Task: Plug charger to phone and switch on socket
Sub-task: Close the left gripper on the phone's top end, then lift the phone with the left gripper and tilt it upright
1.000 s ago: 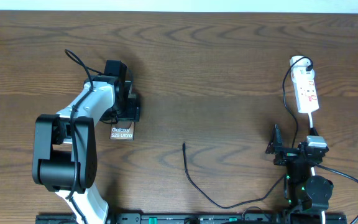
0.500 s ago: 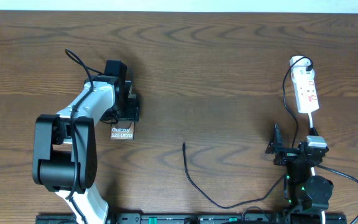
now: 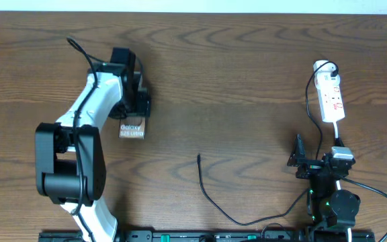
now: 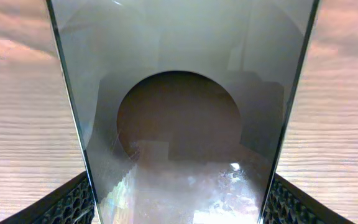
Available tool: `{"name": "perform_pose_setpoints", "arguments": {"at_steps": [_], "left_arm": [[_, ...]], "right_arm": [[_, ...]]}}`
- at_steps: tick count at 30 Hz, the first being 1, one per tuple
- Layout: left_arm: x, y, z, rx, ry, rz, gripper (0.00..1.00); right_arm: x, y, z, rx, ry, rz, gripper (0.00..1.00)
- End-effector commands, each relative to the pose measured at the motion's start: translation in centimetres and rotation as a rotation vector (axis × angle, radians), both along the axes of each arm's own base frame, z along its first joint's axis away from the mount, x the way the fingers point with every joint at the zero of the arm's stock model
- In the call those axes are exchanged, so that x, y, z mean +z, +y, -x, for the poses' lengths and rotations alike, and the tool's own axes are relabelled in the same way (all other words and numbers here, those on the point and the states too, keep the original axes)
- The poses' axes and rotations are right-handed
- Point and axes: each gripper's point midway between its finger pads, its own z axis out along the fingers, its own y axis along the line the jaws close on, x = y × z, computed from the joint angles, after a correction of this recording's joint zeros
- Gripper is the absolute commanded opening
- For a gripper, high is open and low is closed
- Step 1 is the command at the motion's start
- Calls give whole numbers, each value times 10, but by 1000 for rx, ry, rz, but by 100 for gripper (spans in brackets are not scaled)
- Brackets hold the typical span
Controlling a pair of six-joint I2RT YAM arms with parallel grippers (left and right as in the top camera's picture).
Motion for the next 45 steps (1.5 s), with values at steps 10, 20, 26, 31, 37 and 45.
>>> {"name": "perform_pose_setpoints", "arguments": {"at_steps": [10,20,26,31,37,45], "left_arm": [[100,-98,7,-39,-55,625,24],[164,-150,26,135,184,1122,23],[198,-160,32,348,455,1301,12],[212,-163,34,497,645,1344,8],[215,-163,34,652,794,1319,8],[219,-164,28,639,783,1334,8]], "right_arm": [[0,-2,0,-12,-1,-12,99],[0,-2,0,-12,-1,-12,99],[0,-2,0,-12,-1,-12,99],[0,-2,0,-11,-1,-12,99],[0,-2,0,-12,-1,-12,99],[0,-2,0,-11,-1,-12,99]]}}
